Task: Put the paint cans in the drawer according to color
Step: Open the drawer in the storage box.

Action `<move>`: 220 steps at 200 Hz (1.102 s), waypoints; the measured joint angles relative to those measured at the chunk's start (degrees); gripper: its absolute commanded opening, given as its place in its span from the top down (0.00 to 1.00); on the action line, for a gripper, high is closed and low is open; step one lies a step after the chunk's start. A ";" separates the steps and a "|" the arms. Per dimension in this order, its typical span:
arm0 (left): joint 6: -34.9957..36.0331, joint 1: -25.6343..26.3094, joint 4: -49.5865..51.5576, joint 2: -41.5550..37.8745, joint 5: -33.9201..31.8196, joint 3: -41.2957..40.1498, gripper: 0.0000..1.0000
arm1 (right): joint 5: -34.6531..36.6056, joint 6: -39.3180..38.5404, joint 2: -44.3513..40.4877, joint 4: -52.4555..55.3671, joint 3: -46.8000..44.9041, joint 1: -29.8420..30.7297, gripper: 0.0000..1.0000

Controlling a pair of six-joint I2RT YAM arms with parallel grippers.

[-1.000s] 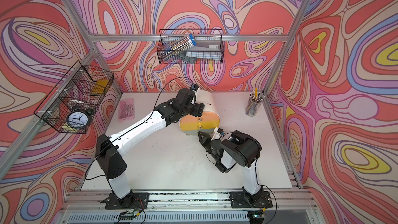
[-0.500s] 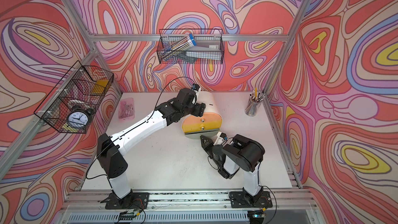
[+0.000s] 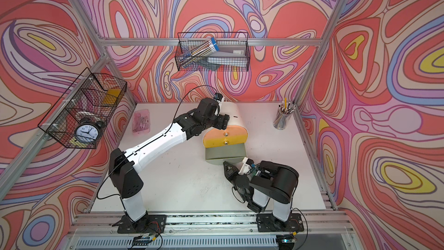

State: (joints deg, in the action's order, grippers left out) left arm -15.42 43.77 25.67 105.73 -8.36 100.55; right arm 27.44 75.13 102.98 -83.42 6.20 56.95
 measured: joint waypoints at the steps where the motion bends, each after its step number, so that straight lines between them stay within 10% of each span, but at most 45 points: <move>1: 0.00 0.00 0.00 0.00 0.00 0.00 0.18 | 0.09 0.02 -0.02 0.02 -0.04 0.09 0.82; 82: 0.00 0.02 -0.07 0.02 -0.39 0.00 0.18 | 2.54 0.57 -2.56 -0.02 -3.17 4.20 0.76; 129: 0.00 0.00 -0.13 0.00 -0.42 0.00 0.18 | 1.86 -0.94 -11.37 8.09 -3.17 4.92 0.44; 220: -0.28 -0.26 0.72 -1.73 0.31 -1.31 0.17 | 2.97 -9.31 -62.12 85.31 20.24 5.40 0.35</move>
State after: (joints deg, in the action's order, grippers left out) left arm -15.70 43.51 26.39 104.01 -8.05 99.24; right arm 30.41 65.82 40.86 1.89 26.44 62.35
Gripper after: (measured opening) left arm 0.828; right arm 0.656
